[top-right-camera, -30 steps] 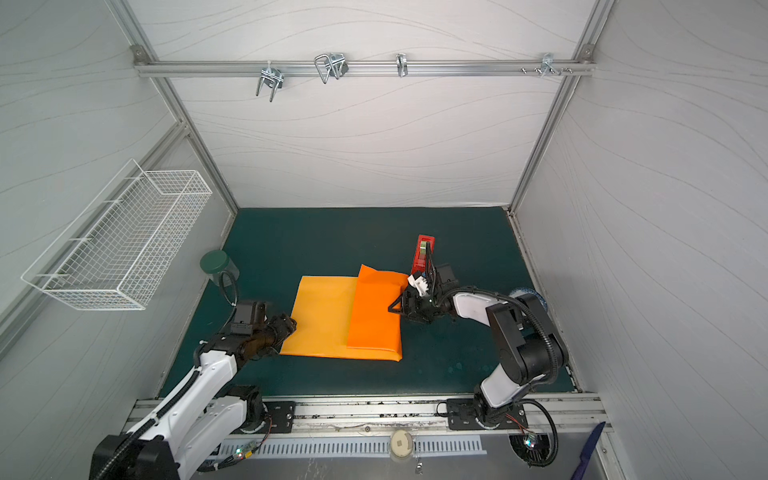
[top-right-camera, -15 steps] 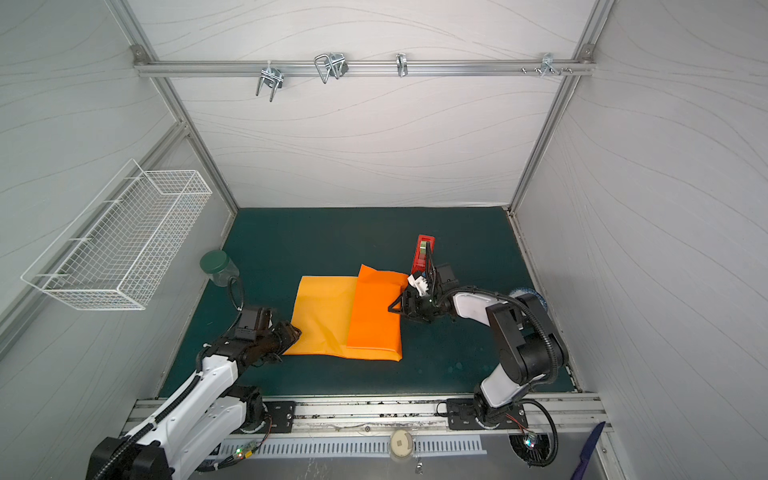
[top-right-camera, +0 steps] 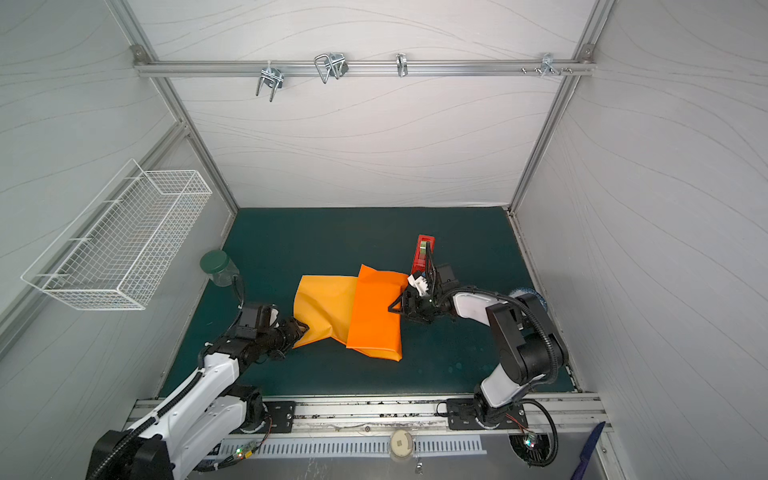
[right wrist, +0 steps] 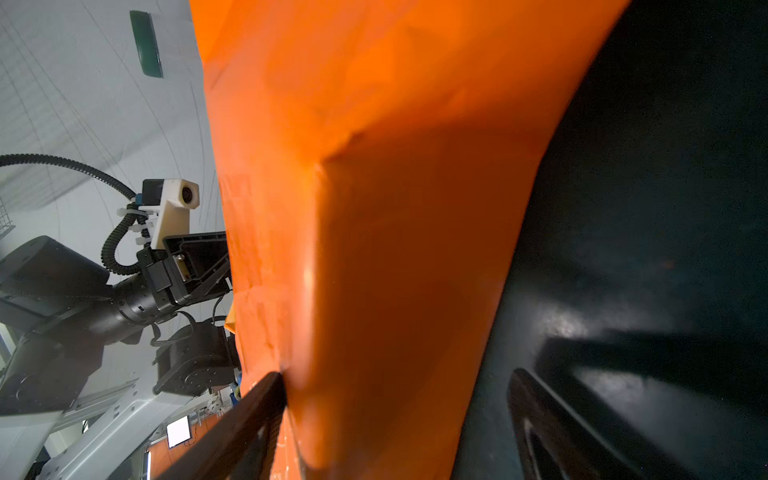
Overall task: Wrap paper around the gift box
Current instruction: 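Grasp the paper edge nearest the left gripper and lift it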
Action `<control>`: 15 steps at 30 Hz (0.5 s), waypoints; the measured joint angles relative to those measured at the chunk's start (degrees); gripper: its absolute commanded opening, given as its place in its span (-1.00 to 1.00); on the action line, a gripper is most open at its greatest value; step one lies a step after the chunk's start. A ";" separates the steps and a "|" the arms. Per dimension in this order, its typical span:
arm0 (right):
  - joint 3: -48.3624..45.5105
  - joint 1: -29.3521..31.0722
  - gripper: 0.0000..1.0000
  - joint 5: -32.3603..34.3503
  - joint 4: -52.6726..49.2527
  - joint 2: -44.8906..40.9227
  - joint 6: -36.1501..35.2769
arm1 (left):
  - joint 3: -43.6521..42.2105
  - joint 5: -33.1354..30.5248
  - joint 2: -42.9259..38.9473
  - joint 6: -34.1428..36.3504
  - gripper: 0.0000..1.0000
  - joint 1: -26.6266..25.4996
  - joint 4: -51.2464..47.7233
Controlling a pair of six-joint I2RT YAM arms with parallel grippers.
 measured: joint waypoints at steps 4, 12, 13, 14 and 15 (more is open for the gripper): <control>0.00 0.00 0.68 -0.02 0.02 0.00 0.02 | -0.11 1.60 -1.29 -0.70 0.23 0.15 2.69; -0.02 0.00 0.68 -0.04 0.09 0.00 0.02 | -0.11 6.14 -1.68 -2.21 0.28 4.07 6.91; -0.02 0.00 0.67 -0.07 0.11 0.00 0.02 | -0.11 6.60 -1.75 -2.38 0.30 4.55 7.23; -0.02 0.00 0.67 -0.07 0.11 0.00 0.02 | -0.11 7.13 -1.79 -2.64 0.32 4.96 7.61; -0.02 0.00 0.67 -0.07 0.11 0.00 0.02 | -0.11 7.54 -1.81 -2.80 0.33 5.29 8.00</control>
